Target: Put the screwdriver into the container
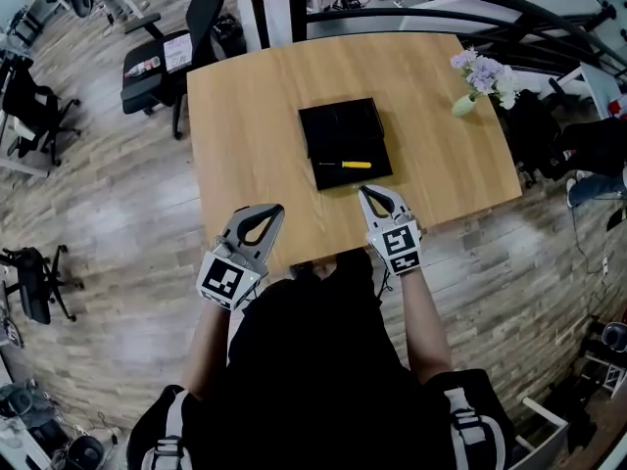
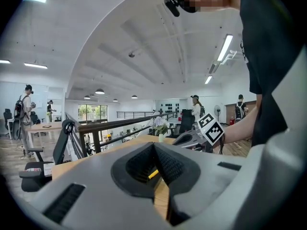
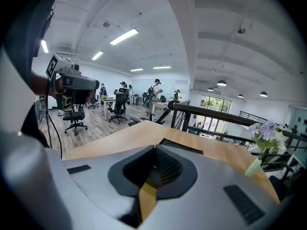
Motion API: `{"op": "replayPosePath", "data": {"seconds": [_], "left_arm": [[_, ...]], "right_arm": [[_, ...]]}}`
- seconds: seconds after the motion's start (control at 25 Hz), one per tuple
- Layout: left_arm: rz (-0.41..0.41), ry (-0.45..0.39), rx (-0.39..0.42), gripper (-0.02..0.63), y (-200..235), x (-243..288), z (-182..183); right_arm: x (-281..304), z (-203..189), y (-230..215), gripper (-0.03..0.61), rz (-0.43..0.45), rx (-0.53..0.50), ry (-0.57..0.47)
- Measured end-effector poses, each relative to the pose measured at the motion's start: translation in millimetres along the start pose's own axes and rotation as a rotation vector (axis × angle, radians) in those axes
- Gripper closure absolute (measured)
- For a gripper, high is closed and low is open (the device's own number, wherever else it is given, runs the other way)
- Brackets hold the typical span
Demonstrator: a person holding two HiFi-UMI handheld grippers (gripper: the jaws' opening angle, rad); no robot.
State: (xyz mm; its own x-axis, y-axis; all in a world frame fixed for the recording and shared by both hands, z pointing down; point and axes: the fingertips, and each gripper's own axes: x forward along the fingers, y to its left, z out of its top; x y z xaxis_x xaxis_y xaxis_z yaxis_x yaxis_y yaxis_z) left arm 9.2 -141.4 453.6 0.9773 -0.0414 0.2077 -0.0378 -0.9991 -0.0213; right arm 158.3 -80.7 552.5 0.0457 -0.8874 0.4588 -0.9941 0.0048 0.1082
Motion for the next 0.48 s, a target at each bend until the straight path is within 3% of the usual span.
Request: {"op": "replayPosePath", "data": {"seconds": [0.48], "left_arm": [[-0.018, 0.019, 0.0, 0.591, -0.4, -40.8, -13.2]], "right_arm": [[-13.0, -2.7, 37.2, 0.549, -0.042, 0.011, -0.003]]}}
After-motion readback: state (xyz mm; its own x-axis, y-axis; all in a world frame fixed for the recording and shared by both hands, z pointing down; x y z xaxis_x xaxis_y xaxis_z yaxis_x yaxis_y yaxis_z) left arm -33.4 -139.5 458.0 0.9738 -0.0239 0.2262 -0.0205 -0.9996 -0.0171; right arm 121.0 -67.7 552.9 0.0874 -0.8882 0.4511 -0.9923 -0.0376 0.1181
